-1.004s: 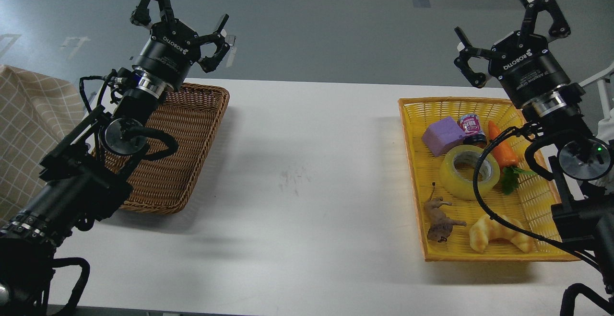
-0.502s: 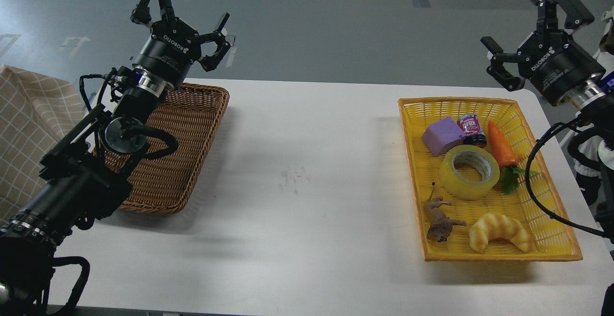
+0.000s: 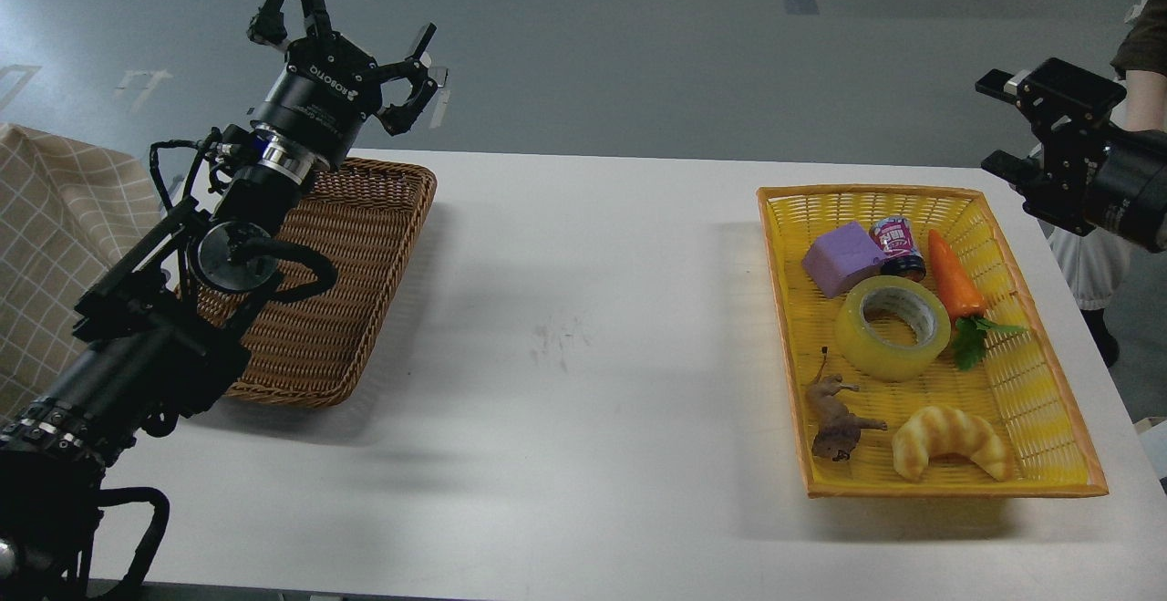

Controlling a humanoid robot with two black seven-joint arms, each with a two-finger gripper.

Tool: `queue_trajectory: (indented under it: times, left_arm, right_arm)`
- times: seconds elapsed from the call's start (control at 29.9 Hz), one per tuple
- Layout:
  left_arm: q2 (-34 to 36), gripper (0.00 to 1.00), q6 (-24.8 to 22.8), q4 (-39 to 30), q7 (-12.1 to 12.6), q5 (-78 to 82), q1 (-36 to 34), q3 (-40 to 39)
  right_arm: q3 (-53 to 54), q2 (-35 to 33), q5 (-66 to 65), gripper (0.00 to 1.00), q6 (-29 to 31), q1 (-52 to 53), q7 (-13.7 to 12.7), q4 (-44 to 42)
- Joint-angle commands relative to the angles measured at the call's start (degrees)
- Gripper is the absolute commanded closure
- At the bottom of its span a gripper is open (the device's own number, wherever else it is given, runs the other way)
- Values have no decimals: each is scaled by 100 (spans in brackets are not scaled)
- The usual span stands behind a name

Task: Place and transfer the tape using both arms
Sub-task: 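Move the right gripper down to the clear tape roll in the yellow basket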

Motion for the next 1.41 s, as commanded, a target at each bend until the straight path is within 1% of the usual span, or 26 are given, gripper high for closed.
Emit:
queue_trajectory:
  times: [0.0,0.07,0.2,0.33,0.47,0.7,0.84,1.0,1.04,1.07,1.1,1.14,1.2,1.24,1.34,1.37]
  left_arm:
    - [6,2,0,-7,-6,-3,1,-1]
    - [6,2,0,-7,2,-3,1,-1]
    - [24,2,0,-7,-7,-3,1,-10]
    - [33,2,0,-16,-7,-3,1,-10]
    - [41,2,0,-16,-7,-3,1,-28]
    - [50,2,0,-25,-7,-3,1,-45]
    - [41,2,0,-33,-7,-3,1,-54]
    - [50,2,0,-42,-7,-12,1,-54]
    - [50,2,0,-42,-7,-12,-8,-54]
    - [50,2,0,-42,-7,-12,-8,-54]
    - [50,2,0,-42,-7,-12,-8,-54]
    - [50,2,0,-42,-7,-12,-8,-54]
    - [50,2,0,-42,-7,-12,-8,-54]
    - [50,2,0,-42,-7,-12,-8,-54]
    - [50,2,0,-42,-7,-12,-8,-54]
    - [50,2,0,-42,-7,-12,-8,-54]
  right_arm:
    - [-220,-261,-881,0,-2,-62,-24,89]
    - [-282,-279,-1269,0,-2,-62,-33,89]
    - [-326,-209,-2507,0,-2,-70,-41,89]
    - [-335,-156,-3186,0,-2,-105,-50,133]
    - [-388,168,-4056,0,-2,-123,-77,133]
    - [-941,485,-4549,2,-2,-158,-77,71]
    - [-1056,687,-5339,3,-2,-307,-68,-16]
    - [-1065,986,-5551,5,-2,-360,-77,-271]
    - [-1056,1039,-5621,7,-2,-360,-68,-332]
    - [-1056,1057,-5657,8,-2,-360,-77,-350]
    - [-1056,1066,-5753,11,-2,-360,-68,-359]
    - [-1065,1074,-5823,16,-2,-360,-68,-359]
    - [-1065,1092,-5868,19,-2,-360,-68,-359]
    - [-1065,1101,-5885,24,-2,-360,-68,-368]
    - [-1108,1101,-5886,32,-2,-360,-68,-447]
    - [-1109,1101,-5886,32,-2,-360,-68,-447]
